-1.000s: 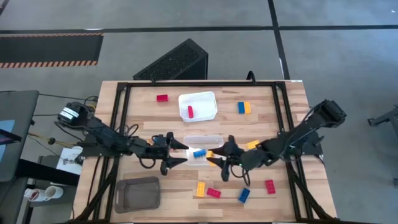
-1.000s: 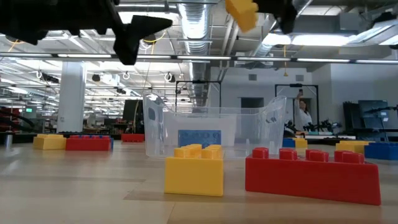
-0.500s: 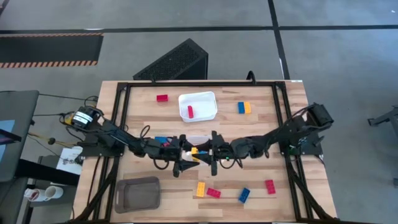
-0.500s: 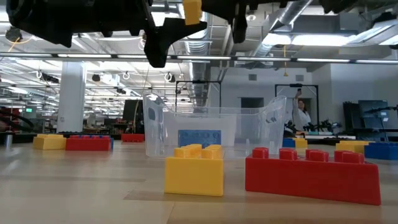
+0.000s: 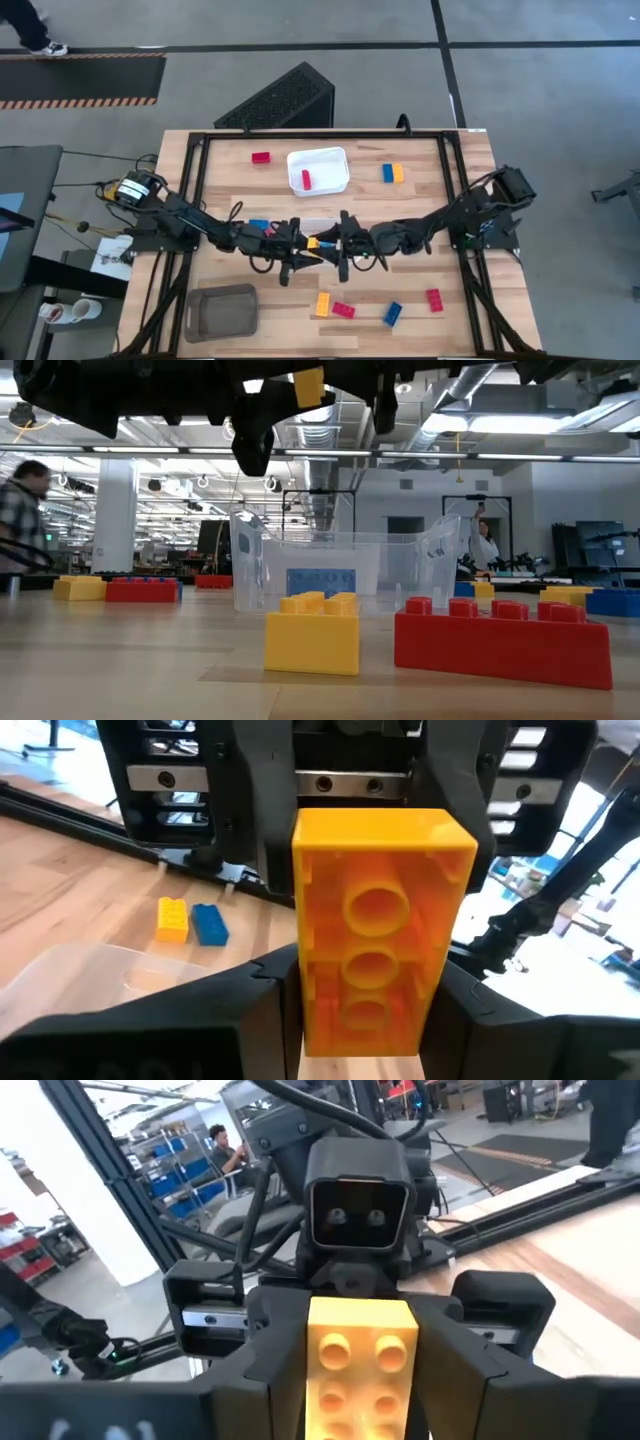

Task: Sort & place blocks by color
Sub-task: Put the yellow game piece into the black bin, then put the red game piece into the white bin

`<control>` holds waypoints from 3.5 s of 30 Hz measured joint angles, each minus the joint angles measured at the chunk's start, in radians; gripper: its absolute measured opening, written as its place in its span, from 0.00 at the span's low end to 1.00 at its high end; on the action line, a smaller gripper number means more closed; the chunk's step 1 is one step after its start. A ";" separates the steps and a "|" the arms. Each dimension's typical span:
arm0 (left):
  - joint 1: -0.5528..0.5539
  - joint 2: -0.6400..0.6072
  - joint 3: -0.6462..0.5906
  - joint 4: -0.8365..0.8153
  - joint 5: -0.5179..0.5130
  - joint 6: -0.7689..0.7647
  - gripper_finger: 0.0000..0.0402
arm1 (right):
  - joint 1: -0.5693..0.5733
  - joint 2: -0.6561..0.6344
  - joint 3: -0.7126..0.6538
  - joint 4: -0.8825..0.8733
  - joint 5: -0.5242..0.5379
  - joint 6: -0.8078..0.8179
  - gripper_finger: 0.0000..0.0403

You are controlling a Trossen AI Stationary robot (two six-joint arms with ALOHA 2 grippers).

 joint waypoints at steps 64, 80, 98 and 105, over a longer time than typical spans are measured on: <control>-0.804 -0.562 0.121 -1.164 -0.899 -0.158 0.89 | 0.162 -0.246 0.001 -0.480 0.296 -0.009 0.72; -0.464 -0.562 -0.242 -0.323 -0.567 0.116 0.74 | -0.012 -0.448 0.038 -1.408 0.307 0.469 0.72; -0.213 -0.563 -0.334 0.146 -0.108 0.403 0.59 | -0.332 -0.431 0.011 -1.734 0.055 0.521 0.72; -0.213 -0.562 -0.334 0.131 -0.124 0.398 0.59 | -0.234 -0.442 -0.069 -1.739 -0.051 0.543 0.72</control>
